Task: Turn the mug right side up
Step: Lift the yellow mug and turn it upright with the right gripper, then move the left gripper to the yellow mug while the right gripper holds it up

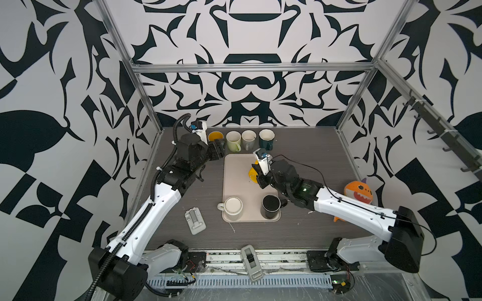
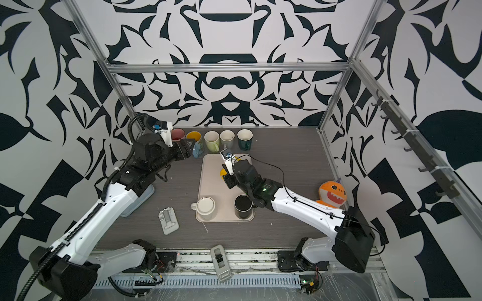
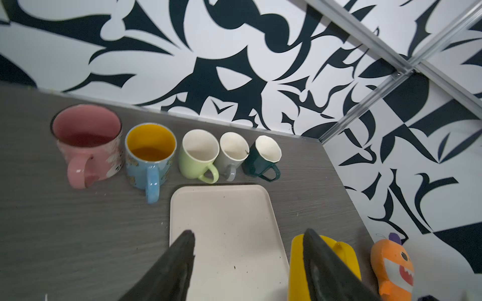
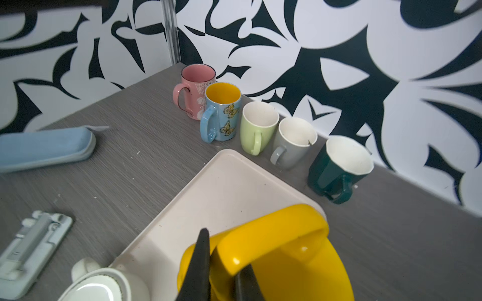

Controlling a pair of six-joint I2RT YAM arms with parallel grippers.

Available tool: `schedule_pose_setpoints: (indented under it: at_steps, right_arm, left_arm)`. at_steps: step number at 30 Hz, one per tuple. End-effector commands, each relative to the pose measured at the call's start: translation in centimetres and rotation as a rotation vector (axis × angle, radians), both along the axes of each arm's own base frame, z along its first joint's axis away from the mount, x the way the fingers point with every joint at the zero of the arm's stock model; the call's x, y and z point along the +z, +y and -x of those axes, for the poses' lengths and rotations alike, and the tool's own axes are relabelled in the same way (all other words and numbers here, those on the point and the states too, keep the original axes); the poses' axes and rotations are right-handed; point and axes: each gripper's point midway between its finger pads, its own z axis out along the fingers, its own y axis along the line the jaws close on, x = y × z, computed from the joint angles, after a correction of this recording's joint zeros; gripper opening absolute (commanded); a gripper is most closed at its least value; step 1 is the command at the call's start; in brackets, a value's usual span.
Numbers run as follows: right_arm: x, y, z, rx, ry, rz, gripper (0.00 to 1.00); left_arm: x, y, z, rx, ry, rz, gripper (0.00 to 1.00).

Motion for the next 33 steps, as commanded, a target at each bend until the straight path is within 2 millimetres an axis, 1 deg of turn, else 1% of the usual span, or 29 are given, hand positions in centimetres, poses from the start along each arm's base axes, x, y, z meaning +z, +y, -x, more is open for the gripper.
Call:
schedule_pose_setpoints:
  at_steps: [1, 5, 7, 11, 12, 13, 17, 22, 27, 30, 33]
  right_arm:
    - [7.4, 0.2, -1.2, -0.055, -0.328, 0.097, 0.00]
    - [7.2, 1.1, -1.2, -0.070, -0.475, 0.303, 0.00]
    - [6.7, 1.6, -1.4, -0.079, -0.537, 0.398, 0.00]
    - [6.4, 2.2, -1.6, -0.092, -0.630, 0.522, 0.00]
    - [6.3, 2.3, -1.7, -0.095, -0.652, 0.548, 0.00]
    - [6.3, 2.4, -1.7, -0.100, -0.672, 0.571, 0.00]
    - [6.8, 2.7, -1.8, -0.120, -0.757, 0.630, 0.00]
    - [7.1, 3.4, -2.3, -0.147, -0.850, 0.701, 0.00]
    - [7.0, 4.3, -2.7, -0.163, -0.919, 0.745, 0.00]
    - [6.9, 4.6, -2.8, -0.162, -0.930, 0.751, 0.00]
    - [6.9, 4.7, -2.9, -0.162, -0.934, 0.752, 0.00]
  left_arm:
    - [1.3, -1.5, 0.6, -0.131, -0.031, -0.068, 0.70]
    - [2.7, -2.0, 0.7, -0.197, -0.039, -0.076, 0.70]
    - [3.4, -2.2, 0.7, -0.232, -0.041, -0.066, 0.70]
    - [4.4, -2.8, 1.3, -0.320, -0.041, -0.075, 0.71]
    - [4.4, -3.2, 1.5, -0.350, -0.034, -0.085, 0.70]
    - [3.8, -3.6, 1.3, -0.377, -0.010, -0.096, 0.70]
    - [3.1, -4.6, 2.2, -0.475, 0.047, -0.122, 0.68]
    - [0.6, -5.5, 3.1, -0.571, 0.177, -0.129, 0.63]
    - [-1.2, -5.9, 3.8, -0.586, 0.224, -0.175, 0.62]
    - [-2.1, -6.1, 4.6, -0.604, 0.252, -0.211, 0.63]
    - [-2.9, -6.1, 4.8, -0.598, 0.274, -0.244, 0.63]
